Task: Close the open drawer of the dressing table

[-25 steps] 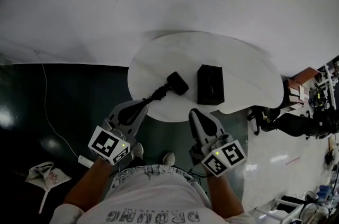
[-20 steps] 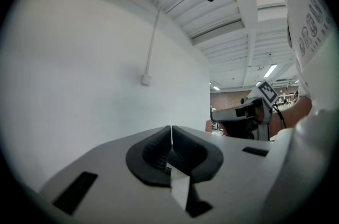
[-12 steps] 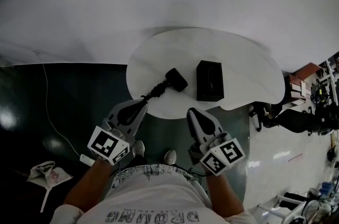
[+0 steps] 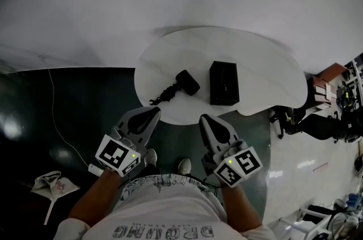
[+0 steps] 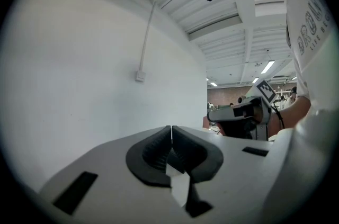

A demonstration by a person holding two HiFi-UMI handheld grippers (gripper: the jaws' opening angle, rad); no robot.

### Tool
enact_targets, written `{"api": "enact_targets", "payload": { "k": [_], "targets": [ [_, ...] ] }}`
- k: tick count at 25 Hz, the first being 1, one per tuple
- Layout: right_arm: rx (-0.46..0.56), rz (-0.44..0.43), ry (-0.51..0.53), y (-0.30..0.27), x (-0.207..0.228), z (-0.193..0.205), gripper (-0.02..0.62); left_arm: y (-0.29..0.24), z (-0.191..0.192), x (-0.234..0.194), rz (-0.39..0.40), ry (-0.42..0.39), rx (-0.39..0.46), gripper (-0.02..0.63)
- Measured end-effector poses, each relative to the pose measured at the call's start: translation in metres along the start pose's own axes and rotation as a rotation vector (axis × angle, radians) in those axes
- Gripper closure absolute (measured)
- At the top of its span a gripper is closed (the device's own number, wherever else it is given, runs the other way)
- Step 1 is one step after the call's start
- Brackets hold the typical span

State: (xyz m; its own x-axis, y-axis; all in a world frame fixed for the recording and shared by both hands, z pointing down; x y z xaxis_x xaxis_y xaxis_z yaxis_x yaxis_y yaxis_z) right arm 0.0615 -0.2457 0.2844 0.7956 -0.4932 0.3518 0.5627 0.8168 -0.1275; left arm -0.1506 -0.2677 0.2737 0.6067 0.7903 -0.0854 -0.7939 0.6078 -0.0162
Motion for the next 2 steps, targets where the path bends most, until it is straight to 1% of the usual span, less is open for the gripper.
{"api": "enact_targets", "payload": {
  "k": [2],
  "targets": [
    [-0.001,-0.005,-0.002,0.0037,0.0030,-0.0007,0.588,-0.0032,-0.0009,0.0047,-0.001,-0.002,0.000,0.584]
  ]
}}
Point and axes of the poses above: the fingertips, and each gripper's own axes: y backward along the fingers, x to its right, z out of its underside, the point moved 7 cm from there along y, backward along the fingers, and after that the axes turned 7 degrees about z, right-handed, at the moved point
